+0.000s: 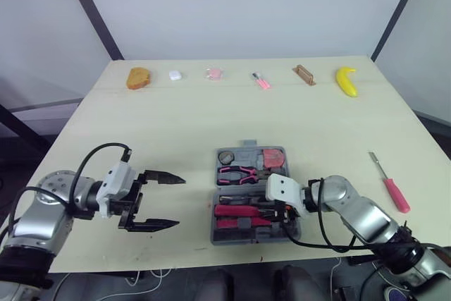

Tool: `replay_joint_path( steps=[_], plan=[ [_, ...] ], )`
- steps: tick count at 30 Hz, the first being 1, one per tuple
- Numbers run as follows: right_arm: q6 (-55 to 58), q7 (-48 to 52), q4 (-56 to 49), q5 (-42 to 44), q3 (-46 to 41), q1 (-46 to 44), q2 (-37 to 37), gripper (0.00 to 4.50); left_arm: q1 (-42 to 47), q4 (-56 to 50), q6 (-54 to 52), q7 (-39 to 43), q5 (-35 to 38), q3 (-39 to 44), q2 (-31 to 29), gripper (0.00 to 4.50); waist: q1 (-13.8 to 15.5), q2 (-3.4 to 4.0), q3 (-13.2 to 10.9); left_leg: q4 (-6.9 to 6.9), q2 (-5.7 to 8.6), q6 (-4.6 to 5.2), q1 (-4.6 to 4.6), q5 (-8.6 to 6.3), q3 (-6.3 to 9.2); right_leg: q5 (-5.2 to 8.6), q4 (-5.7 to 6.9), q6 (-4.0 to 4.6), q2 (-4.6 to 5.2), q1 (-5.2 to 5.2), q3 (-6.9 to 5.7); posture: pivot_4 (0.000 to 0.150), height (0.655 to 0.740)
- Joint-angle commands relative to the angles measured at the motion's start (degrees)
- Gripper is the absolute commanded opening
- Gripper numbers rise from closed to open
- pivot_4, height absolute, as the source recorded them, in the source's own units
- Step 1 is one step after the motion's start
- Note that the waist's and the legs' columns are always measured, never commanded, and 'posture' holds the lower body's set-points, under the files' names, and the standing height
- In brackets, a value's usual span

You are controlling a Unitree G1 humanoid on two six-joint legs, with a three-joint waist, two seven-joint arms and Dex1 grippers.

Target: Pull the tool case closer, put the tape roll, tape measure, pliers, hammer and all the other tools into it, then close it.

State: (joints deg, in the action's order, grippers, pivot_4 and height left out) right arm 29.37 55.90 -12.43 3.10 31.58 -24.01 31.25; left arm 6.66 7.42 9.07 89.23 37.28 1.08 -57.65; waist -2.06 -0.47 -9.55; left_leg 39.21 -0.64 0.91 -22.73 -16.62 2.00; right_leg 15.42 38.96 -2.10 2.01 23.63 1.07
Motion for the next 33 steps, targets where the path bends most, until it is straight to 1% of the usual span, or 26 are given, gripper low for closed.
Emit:
replay_joint_path(
  steps=[1, 5, 9, 12, 14, 20, 21, 22, 24, 25, 33],
  plan=[
    [-1.51, 0.93, -0.94, 0.32, -0.83, -0.09, -0.03, 1.89, 0.25, -0.21, 0.70, 3.27, 0.15, 0.95, -0.07, 4.50, 0.04, 0.00, 0.00, 0.00, 0.00, 0.00, 0.00, 0.00, 0.00, 0.00, 0.00, 0.00, 0.00, 0.00, 0.00, 0.150, 0.7400],
    [-1.93, 1.37, -1.29, 0.64, -1.55, 0.31, 0.27, 1.89, 0.15, -0.07, 0.92, 3.27, 0.04, 0.94, -0.01, 4.50, 0.03, 0.00, 0.00, 0.00, 0.00, 0.00, 0.00, 0.00, 0.01, 0.00, 0.00, 0.00, 0.00, 0.00, 0.00, 0.150, 0.7400],
    [-0.17, 2.89, -3.06, -0.91, -1.53, 0.50, 4.34, 1.89, -0.31, 0.02, 1.28, 3.27, 0.20, 1.08, -0.23, 4.50, 0.16, 0.00, 0.00, 0.00, 0.00, 0.00, 0.00, 0.00, 0.00, 0.00, 0.00, 0.00, 0.00, 0.00, 0.00, 0.150, 0.7400],
    [1.18, 2.68, -3.50, -1.90, -1.35, 0.49, 5.92, 1.89, -0.56, 0.15, 1.61, 3.27, 0.20, 1.02, -0.29, 4.50, 0.05, -0.01, 0.01, 0.01, 0.01, 0.00, 0.00, 0.00, 0.00, 0.00, 0.00, 0.00, 0.02, -0.01, 0.00, 0.150, 0.7400],
    [3.12, 2.14, -3.33, -2.50, -1.08, 0.70, 6.07, 1.89, -0.28, 0.28, 1.65, 3.27, 0.17, 0.88, -0.10, 4.50, -0.01, -0.01, 0.01, 0.01, 0.01, 0.00, 0.01, 0.00, 0.02, 0.00, 0.02, 0.00, -0.02, -0.01, -0.01, 0.150, 0.7400],
    [4.31, 2.02, -3.93, -1.74, -1.45, 1.32, 5.12, 1.89, -0.20, 0.36, 1.86, 3.27, 0.26, 0.72, -0.08, 4.50, 0.05, -0.02, 0.01, 0.01, 0.01, 0.00, 0.01, 0.00, 0.01, 0.00, 0.01, 0.00, 0.00, -0.02, 0.00, 0.150, 0.7400],
    [4.39, 2.05, -4.06, -1.80, -1.40, 1.27, 5.08, 1.38, -0.15, 0.48, 1.91, 3.27, 0.27, 0.68, -0.13, 4.50, 0.05, -0.02, 0.01, 0.01, 0.01, 0.00, 0.01, 0.00, 0.01, 0.00, 0.01, 0.00, 0.00, -0.02, 0.00, 0.150, 0.7400],
    [4.48, 2.06, -4.20, -1.84, -1.35, 1.25, 5.06, 1.16, -0.16, 0.54, 1.96, 3.27, 0.29, 0.67, -0.18, 4.50, 0.07, -0.02, 0.01, 0.01, 0.01, 0.00, 0.01, 0.00, 0.01, 0.00, 0.01, 0.00, 0.00, -0.02, 0.00, 0.150, 0.7400],
    [4.55, 2.12, -4.41, -1.89, -1.31, 1.25, 5.02, 0.34, -0.23, 0.60, 2.05, 3.27, 0.33, 0.64, -0.28, 4.50, 0.06, -0.02, 0.01, 0.02, 0.01, 0.00, 0.01, 0.00, 0.01, 0.00, 0.01, 0.00, 0.00, -0.02, 0.00, 0.150, 0.7400],
    [4.43, 2.15, -4.51, -2.08, -1.21, 1.25, 5.12, 0.02, -0.28, 0.61, 2.04, 3.27, 0.36, 0.64, -0.29, 4.50, 0.06, -0.02, 0.01, 0.02, 0.01, 0.00, 0.01, 0.00, 0.01, 0.00, 0.01, 0.00, 0.00, -0.03, 0.00, 0.150, 0.7400],
    [3.46, 3.01, -5.88, -3.22, -0.93, -0.15, 5.51, 0.02, -0.48, 0.70, 2.06, 3.27, 0.42, 0.71, -0.25, 4.50, 0.07, -0.02, 0.01, 0.02, 0.01, 0.00, 0.01, 0.00, 0.01, 0.00, 0.01, 0.00, 0.00, -0.03, 0.00, 0.150, 0.7400]
  ],
)
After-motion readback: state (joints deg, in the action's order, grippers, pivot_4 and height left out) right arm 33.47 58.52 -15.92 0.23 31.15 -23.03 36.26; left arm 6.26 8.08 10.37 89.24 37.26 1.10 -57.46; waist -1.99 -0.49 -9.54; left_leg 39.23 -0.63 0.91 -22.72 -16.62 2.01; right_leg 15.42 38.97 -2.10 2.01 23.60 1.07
